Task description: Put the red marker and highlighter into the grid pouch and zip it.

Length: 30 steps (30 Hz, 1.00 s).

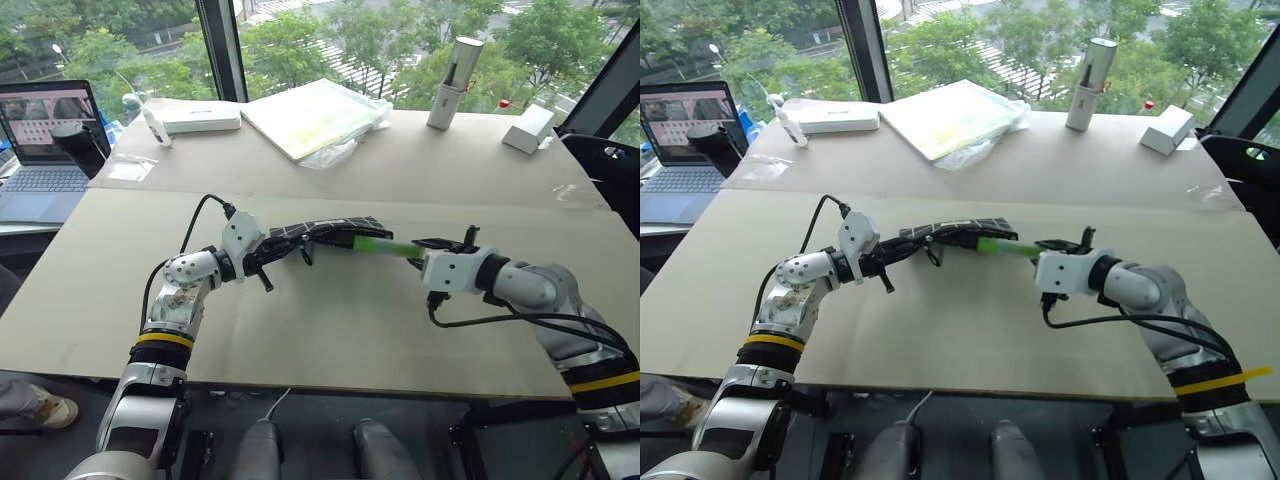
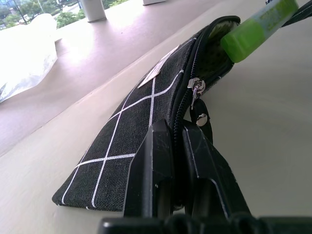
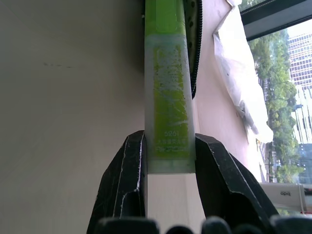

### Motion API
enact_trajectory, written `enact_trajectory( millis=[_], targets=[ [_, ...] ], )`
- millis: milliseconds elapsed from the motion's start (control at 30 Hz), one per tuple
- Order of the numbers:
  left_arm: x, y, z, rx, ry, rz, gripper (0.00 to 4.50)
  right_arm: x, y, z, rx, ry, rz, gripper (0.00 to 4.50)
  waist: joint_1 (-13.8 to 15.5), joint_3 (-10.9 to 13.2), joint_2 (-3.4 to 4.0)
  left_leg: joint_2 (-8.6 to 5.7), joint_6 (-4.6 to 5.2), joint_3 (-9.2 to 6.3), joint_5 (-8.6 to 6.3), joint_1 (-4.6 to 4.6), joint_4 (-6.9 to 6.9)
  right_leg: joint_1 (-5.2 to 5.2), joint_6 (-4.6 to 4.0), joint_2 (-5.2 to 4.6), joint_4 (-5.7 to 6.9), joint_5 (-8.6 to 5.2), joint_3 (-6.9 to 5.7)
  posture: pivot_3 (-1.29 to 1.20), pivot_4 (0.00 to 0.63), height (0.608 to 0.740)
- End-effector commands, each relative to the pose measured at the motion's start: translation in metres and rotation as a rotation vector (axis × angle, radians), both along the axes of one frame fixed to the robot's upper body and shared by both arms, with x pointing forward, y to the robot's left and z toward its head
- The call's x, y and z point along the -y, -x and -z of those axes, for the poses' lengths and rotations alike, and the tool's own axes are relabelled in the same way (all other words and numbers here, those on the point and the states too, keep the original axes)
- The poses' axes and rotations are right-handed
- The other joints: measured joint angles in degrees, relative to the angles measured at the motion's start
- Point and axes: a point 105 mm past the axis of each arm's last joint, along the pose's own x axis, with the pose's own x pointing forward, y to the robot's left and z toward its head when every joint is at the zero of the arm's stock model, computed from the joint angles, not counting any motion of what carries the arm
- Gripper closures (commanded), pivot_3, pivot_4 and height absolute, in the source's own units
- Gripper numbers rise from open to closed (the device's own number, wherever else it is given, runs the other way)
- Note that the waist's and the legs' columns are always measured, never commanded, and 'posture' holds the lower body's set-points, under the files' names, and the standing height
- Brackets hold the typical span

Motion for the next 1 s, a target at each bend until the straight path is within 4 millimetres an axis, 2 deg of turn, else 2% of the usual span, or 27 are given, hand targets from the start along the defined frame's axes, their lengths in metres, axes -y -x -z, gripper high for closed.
enact_trajectory(
  millis=[33, 200, 500, 633, 700, 733, 767, 800, 900, 1000],
  targets=[
    [0.007, 0.002, -0.014, 0.051, 0.007, 0.032, 4.5, -0.006, -0.006, -0.007, 0.035, 0.006, 0.001, 3.49, -0.02, 0.0, 0.0, 0.0, 0.0, 0.0, 0.0, 0.0, 0.0, 0.0, 0.0, 0.0, 0.0, 0.0, 0.0, 0.0, 0.15, 0.738],
    [0.011, 0.004, -0.011, 0.044, 0.004, 0.044, 4.5, -0.026, -0.015, -0.006, 0.027, 0.013, -0.024, 3.49, -0.06, 0.0, 0.0, -0.01, 0.0, 0.0, 0.0, 0.0, 0.0, -0.01, -0.01, -0.01, 0.02, 0.01, 0.0, 0.0, 0.15, 0.738],
    [0.013, 0.006, -0.007, 0.035, 0.007, 0.046, 4.5, -0.075, -0.018, 0.009, -0.009, 0.027, -0.118, 3.49, -0.05, 0.0, 0.0, 0.0, 0.0, 0.0, 0.0, 0.0, 0.0, -0.01, -0.02, 0.0, 0.05, 0.01, 0.0, 0.0, 0.15, 0.738],
    [0.013, 0.006, -0.007, 0.033, 0.01, 0.041, 4.5, -0.081, -0.021, 0.007, -0.011, 0.018, -0.123, 3.49, 0.01, 0.0, 0.0, 0.0, -0.01, 0.0, 0.0, 0.0, 0.0, -0.02, -0.02, -0.01, 0.05, 0.01, -0.01, 0.0, 0.15, 0.738],
    [0.013, 0.006, -0.007, 0.034, 0.013, 0.038, 4.5, -0.079, -0.025, 0.003, -0.013, -0.001, -0.103, 2.49, 0.09, 0.0, 0.0, -0.01, -0.01, -0.01, 0.0, 0.0, 0.0, -0.01, -0.02, -0.01, 0.05, 0.01, -0.01, 0.0, 0.15, 0.738],
    [0.013, 0.006, -0.007, 0.034, 0.014, 0.037, 4.5, -0.077, -0.026, 0.002, -0.013, -0.008, -0.094, 2.27, 0.11, 0.0, 0.0, -0.01, -0.01, -0.01, 0.0, 0.0, 0.0, -0.01, -0.02, -0.01, 0.05, 0.01, -0.01, 0.0, 0.15, 0.738],
    [0.013, 0.006, -0.007, 0.034, 0.015, 0.036, 4.5, -0.076, -0.027, 0.001, -0.014, -0.012, -0.089, 1.81, 0.11, 0.0, 0.0, -0.01, -0.01, -0.01, 0.0, 0.0, 0.01, -0.01, -0.02, -0.01, 0.05, 0.01, -0.01, 0.0, 0.15, 0.738],
    [0.013, 0.006, -0.007, 0.034, 0.017, 0.034, 4.5, -0.069, -0.03, -0.003, 0.009, -0.013, -0.068, 1.6, 0.09, 0.0, 0.0, -0.01, -0.01, 0.0, 0.0, 0.0, 0.01, -0.01, -0.02, -0.01, 0.05, 0.01, -0.01, 0.0, 0.15, 0.738],
    [0.013, 0.005, -0.007, 0.035, 0.019, 0.032, 4.5, -0.056, -0.036, -0.013, 0.022, -0.053, -0.022, 0.6, 0.05, 0.0, 0.0, -0.01, -0.01, 0.0, 0.0, 0.0, 0.01, -0.02, -0.03, -0.01, 0.06, 0.02, -0.01, 0.0, 0.15, 0.738],
    [0.012, 0.005, -0.007, 0.035, 0.022, 0.029, 4.5, -0.039, -0.036, -0.028, 0.007, -0.145, 0.013, 0.6, 0.06, 0.0, 0.0, 0.0, -0.01, 0.0, 0.0, 0.0, 0.01, -0.01, -0.03, -0.01, 0.05, 0.02, -0.01, 0.0, 0.15, 0.738]
  ],
)
